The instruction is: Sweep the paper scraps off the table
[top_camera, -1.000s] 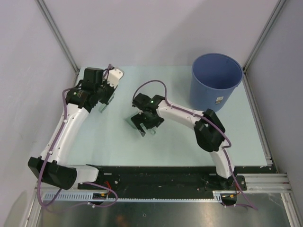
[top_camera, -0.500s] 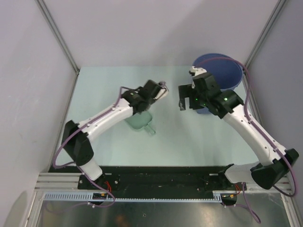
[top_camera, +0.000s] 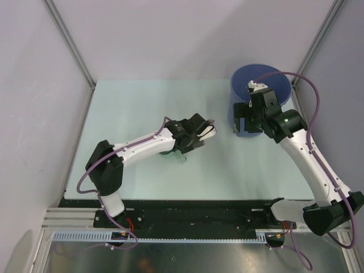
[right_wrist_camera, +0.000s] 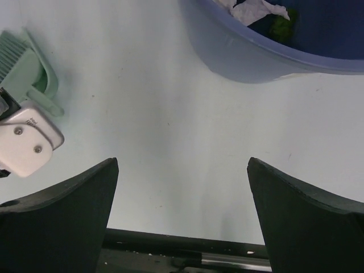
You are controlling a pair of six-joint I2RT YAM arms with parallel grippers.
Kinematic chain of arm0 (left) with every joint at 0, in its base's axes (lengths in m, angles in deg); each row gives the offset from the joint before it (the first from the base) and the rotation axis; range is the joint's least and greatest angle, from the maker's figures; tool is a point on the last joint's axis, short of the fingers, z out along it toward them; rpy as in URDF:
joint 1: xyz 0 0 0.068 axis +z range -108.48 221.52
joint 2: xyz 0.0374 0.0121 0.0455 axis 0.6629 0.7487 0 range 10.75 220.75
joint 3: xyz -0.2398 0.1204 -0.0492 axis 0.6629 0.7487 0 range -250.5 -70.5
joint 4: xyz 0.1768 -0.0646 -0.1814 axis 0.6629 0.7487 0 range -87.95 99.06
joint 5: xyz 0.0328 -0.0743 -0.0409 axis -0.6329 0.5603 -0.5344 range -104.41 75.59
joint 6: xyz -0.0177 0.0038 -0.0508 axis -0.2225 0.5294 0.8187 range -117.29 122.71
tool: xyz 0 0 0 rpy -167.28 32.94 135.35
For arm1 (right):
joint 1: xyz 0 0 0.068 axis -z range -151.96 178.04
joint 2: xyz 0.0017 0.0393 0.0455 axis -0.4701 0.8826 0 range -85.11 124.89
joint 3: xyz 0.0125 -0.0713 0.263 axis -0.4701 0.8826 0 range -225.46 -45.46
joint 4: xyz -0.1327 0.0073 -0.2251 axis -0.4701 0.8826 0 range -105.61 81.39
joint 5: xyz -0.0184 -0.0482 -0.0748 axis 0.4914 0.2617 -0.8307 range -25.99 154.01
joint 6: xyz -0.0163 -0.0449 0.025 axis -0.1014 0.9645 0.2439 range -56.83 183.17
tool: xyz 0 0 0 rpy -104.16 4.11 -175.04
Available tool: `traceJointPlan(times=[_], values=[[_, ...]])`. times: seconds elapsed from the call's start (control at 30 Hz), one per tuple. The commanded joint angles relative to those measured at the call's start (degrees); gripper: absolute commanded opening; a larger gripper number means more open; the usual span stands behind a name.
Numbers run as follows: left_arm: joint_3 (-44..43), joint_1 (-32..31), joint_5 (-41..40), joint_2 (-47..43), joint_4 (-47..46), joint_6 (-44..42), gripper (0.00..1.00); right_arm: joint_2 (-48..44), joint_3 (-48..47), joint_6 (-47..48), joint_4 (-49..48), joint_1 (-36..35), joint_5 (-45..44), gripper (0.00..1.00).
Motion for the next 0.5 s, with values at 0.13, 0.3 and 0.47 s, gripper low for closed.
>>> traceJointPlan(times=[0.13,0.3,0.47], values=[[-1.92,0.09,24.12,-13.35,2.98,-5.32,0.82,-3.21,1.48,11.40,-4.47,1.06,18.52,1.00],[3.87,2.54,42.70,-23.97,3.59,-12.71,0.88,-4.44,6.66,17.82,-10.88,4.04,40.34,1.00],[14.16,12.38,53.48,-31.11,5.34,-21.76,0.88,-4.09,14.12,21.77,-13.97,6.07,55.48,1.00]])
